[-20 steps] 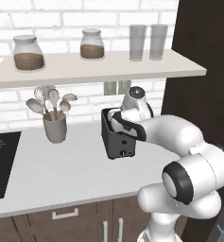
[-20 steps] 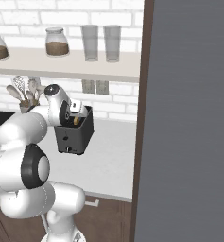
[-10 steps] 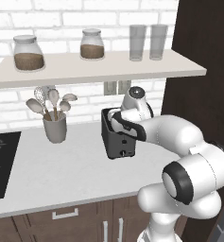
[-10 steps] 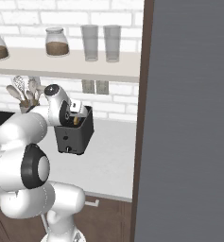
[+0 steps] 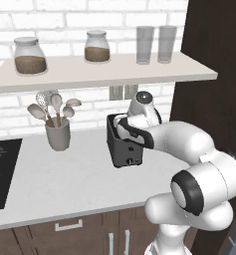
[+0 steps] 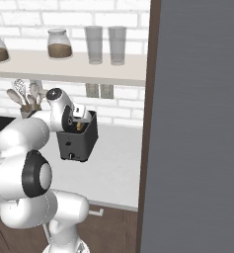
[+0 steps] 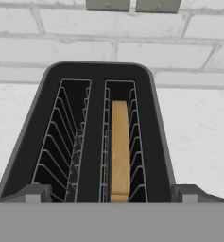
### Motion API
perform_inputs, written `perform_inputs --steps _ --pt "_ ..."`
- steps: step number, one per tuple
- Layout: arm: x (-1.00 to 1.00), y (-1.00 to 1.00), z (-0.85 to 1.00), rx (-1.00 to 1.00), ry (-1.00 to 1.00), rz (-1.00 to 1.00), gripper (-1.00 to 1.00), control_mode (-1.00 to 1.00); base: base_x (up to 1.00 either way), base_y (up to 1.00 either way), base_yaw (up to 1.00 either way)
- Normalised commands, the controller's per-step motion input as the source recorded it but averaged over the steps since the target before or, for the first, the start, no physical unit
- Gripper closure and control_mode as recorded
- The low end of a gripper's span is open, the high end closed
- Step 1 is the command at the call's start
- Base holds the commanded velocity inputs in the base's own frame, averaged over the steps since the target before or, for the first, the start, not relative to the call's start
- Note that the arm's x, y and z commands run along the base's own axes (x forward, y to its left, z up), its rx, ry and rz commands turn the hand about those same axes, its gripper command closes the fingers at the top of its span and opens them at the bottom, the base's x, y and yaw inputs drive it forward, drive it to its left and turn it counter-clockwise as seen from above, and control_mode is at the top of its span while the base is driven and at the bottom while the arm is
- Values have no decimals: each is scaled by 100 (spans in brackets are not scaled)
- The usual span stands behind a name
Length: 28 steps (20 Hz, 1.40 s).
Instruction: Start the toaster. Once the lever pops up, take the bread to the plate on the dining counter.
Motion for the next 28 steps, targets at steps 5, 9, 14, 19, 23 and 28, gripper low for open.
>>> perform_inputs --steps 5,9,14,19,23,28 --pt "0 0 0 0 0 0 -100 -100 0 0 0" --pt "0 0 0 0 0 0 -100 -100 0 0 0" --pt "0 0 0 0 0 0 -100 -100 0 0 0" --pt "0 0 0 0 0 0 -100 -100 0 0 0" --pt "0 0 0 0 0 0 -100 -100 0 0 0" --pt "0 0 0 0 0 0 -100 -100 0 0 0"
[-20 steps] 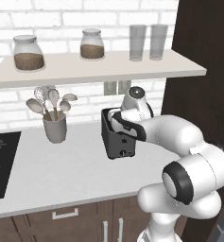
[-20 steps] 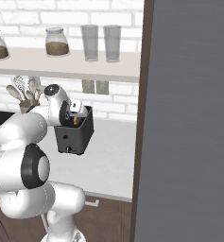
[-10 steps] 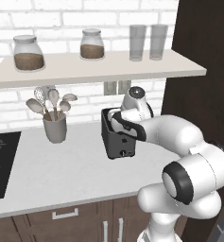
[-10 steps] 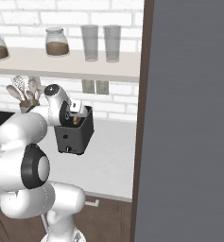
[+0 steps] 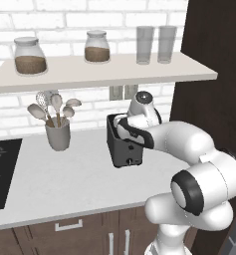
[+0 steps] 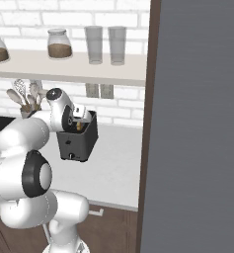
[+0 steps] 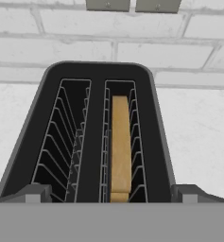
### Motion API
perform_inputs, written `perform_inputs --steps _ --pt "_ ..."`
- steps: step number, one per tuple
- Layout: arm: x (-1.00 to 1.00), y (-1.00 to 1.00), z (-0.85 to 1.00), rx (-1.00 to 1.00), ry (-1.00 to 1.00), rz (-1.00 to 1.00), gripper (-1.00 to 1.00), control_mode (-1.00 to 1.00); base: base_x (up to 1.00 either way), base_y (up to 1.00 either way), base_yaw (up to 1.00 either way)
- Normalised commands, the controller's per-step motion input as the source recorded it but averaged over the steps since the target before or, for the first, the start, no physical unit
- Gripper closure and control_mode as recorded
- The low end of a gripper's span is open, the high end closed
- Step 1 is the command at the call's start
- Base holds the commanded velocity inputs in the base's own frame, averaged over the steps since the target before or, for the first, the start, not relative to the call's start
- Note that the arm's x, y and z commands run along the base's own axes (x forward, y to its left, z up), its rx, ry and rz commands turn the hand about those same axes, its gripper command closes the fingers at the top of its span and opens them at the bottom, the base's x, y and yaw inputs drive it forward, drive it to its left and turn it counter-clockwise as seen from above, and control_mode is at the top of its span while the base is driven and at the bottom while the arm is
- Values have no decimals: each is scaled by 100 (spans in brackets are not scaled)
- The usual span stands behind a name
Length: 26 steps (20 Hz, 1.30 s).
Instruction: Start the toaster. Once the lever pops up, take the bread to the plate on the dining counter.
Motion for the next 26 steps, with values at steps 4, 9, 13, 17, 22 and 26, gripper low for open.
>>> perform_inputs --steps 4,9,13,17,22,26 --pt "0 0 0 0 0 0 -100 -100 0 0 0" --pt "0 0 0 0 0 0 -100 -100 0 0 0" --pt "0 0 0 0 0 0 -100 -100 0 0 0" --pt "0 0 0 0 0 0 -100 -100 0 0 0" --pt "0 0 0 0 0 0 -100 -100 0 0 0" --pt "0 0 0 0 0 0 -100 -100 0 0 0"
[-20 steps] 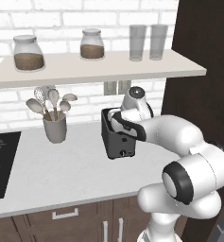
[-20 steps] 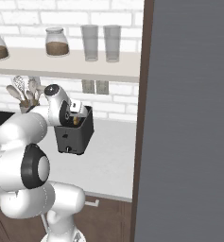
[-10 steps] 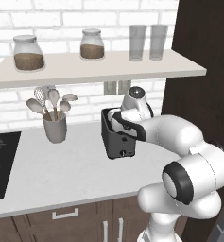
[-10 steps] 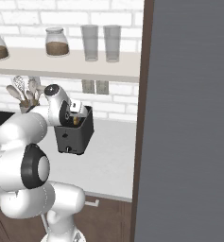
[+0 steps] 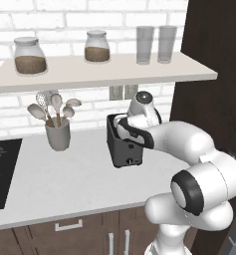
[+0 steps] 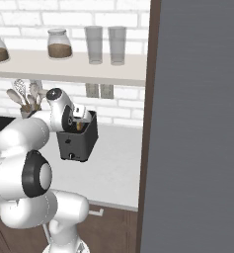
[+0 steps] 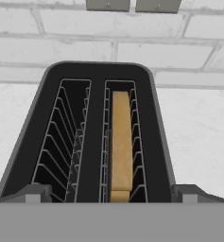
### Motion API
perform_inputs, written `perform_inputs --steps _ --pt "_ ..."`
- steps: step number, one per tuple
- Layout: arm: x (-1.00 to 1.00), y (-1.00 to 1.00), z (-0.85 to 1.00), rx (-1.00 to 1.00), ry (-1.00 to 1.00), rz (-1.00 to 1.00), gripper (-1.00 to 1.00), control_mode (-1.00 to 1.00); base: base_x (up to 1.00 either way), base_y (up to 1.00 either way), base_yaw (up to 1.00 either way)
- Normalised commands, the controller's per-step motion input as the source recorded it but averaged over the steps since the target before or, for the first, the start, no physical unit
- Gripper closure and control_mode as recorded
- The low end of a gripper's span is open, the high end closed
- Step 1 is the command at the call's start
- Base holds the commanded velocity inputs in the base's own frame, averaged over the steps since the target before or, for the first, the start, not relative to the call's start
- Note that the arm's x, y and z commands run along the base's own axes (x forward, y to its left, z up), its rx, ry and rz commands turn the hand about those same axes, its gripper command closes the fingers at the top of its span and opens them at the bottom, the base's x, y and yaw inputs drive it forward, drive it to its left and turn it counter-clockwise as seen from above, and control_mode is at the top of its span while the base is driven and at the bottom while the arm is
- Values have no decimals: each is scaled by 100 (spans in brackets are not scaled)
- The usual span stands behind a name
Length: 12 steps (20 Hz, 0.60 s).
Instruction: Start the toaster. Once the lever pops up, take the bread to the plate on the dining counter.
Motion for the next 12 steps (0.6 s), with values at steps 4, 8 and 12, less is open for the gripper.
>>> perform_inputs --steps 4,8,12 --pt "0 0 0 0 0 0 -100 -100 0 0 0" --pt "0 0 0 0 0 0 -100 -100 0 0 0" --pt "0 0 0 0 0 0 -100 -100 0 0 0"
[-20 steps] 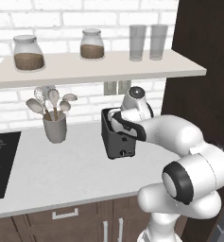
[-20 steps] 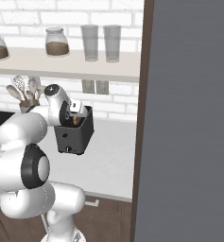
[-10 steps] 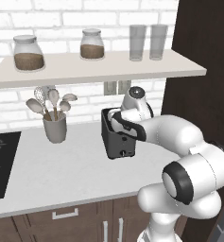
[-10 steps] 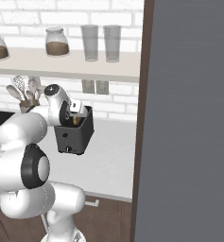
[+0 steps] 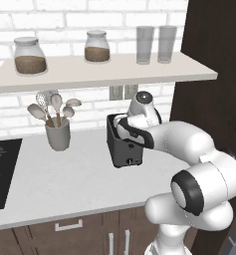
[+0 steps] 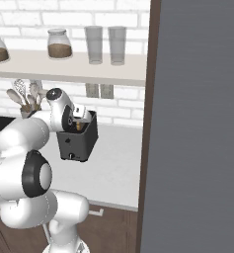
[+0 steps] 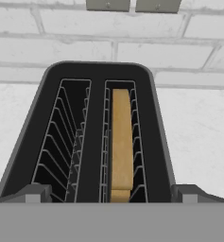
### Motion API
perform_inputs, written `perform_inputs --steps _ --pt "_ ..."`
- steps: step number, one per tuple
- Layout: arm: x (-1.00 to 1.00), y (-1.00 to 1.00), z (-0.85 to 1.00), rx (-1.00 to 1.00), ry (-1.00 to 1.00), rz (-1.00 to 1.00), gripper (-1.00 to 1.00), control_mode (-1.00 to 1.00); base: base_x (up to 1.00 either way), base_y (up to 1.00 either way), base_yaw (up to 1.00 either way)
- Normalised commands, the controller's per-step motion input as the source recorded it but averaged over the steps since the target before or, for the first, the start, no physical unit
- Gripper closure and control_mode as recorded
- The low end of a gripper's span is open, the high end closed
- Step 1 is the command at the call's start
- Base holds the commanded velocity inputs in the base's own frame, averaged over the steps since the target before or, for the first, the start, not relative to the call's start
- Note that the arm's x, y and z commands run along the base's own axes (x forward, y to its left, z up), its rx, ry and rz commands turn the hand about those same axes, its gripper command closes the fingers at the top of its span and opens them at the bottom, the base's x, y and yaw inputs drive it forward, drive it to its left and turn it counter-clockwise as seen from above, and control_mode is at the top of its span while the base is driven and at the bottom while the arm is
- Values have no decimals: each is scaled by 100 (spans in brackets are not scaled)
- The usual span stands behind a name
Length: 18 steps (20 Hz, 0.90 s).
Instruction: Start the toaster. Once the lever pops up, take the bread to the plate on the dining counter.
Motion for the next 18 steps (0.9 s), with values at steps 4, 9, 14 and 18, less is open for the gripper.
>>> perform_inputs --steps 4,9,14,18 --pt "0 0 0 0 0 0 -100 -100 0 0 0" --pt "0 0 0 0 0 0 -100 -100 0 0 0" --pt "0 0 0 0 0 0 -100 -100 0 0 0" --pt "0 0 0 0 0 0 -100 -100 0 0 0"
